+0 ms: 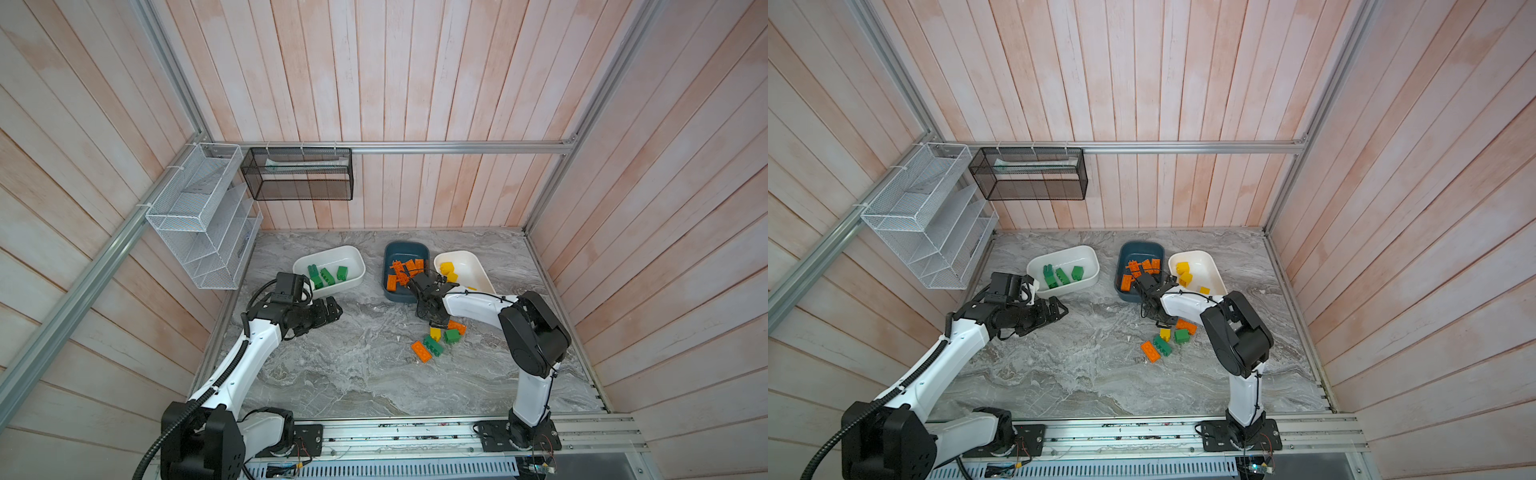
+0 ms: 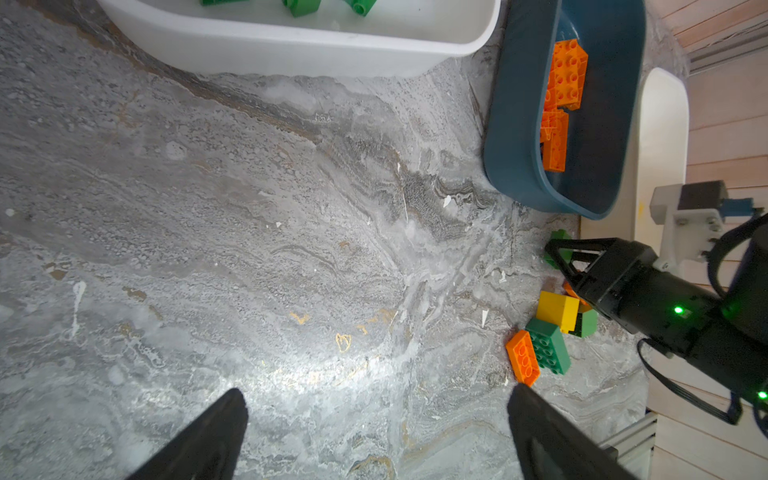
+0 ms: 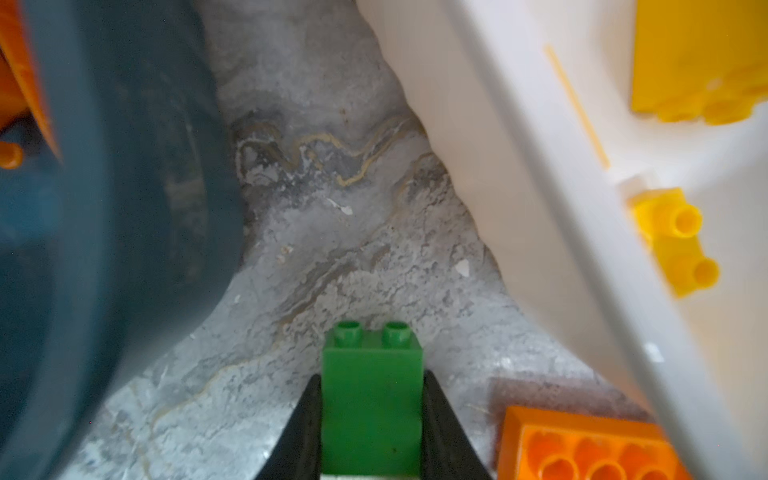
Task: Sort the legos into containers by color
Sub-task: 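Carry the green brick over the teal tub into the white tub, release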
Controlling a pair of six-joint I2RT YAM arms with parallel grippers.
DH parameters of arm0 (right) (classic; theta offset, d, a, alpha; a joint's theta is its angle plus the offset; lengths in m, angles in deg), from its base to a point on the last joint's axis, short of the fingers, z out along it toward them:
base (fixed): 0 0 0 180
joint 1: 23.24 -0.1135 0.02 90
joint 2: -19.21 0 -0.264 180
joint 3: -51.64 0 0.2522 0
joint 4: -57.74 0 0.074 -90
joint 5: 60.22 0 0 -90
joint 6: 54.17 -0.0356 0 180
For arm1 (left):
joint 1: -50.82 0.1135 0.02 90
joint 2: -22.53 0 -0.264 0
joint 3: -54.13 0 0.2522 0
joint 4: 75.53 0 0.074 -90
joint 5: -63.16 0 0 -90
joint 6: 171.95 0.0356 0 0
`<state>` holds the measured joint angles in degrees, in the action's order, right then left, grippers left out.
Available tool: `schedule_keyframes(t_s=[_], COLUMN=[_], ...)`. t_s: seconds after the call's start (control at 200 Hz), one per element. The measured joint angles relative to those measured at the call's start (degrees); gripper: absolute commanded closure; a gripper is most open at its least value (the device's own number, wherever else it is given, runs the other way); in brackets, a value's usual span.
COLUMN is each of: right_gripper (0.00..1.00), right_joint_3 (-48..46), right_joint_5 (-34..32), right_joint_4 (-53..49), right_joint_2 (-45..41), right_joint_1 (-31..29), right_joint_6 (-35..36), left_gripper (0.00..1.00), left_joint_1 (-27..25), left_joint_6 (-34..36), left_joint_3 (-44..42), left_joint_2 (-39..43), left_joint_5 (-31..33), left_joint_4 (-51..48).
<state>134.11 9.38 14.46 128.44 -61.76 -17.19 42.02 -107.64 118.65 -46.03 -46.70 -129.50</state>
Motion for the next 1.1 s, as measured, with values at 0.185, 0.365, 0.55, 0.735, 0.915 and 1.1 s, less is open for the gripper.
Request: schedule_keyframes(t_s=[0.185,0.365,0.55,0.735,0.915,1.1], right_gripper=[0.78,0.79,0.79,0.79,0.79,0.8], right_joint_3=[-2.19,-3.72,-2.03,5.44,8.46,8.46], right_joint_5=[-0.61,-0.7,2.8,7.5,13.11,20.09], right_joint_4=[-0.98,1.86,10.32,15.08,17.99,21.57], right_joint_2=[-4.48,-18.03,-21.99,-11.43,-4.72,-3.63], right_joint_1=[0.02,0.04,1.36,4.13,7.23,8.81], right_joint_6=[1.84,5.4,11.17,15.91,17.46,17.55], left_gripper=[0.0,0.0,0.0,0.0,0.0,0.0], left_joint_1=[0.0,0.0,0.0,0.0,0.07,0.15], left_joint_6=[0.02,0.02,0.0,-0.02,-0.02,-0.24], left_joint_3=[0.0,0.87,3.52,6.21,7.52,7.72], left_joint_2=[0.66,1.27,1.29,1.29,1.75,2.03], left_joint_5=[-0.7,-0.74,-1.05,-1.57,-1.77,-1.79], left_joint_4=[-0.09,-1.25,-1.95,-2.16,-2.47,-2.69])
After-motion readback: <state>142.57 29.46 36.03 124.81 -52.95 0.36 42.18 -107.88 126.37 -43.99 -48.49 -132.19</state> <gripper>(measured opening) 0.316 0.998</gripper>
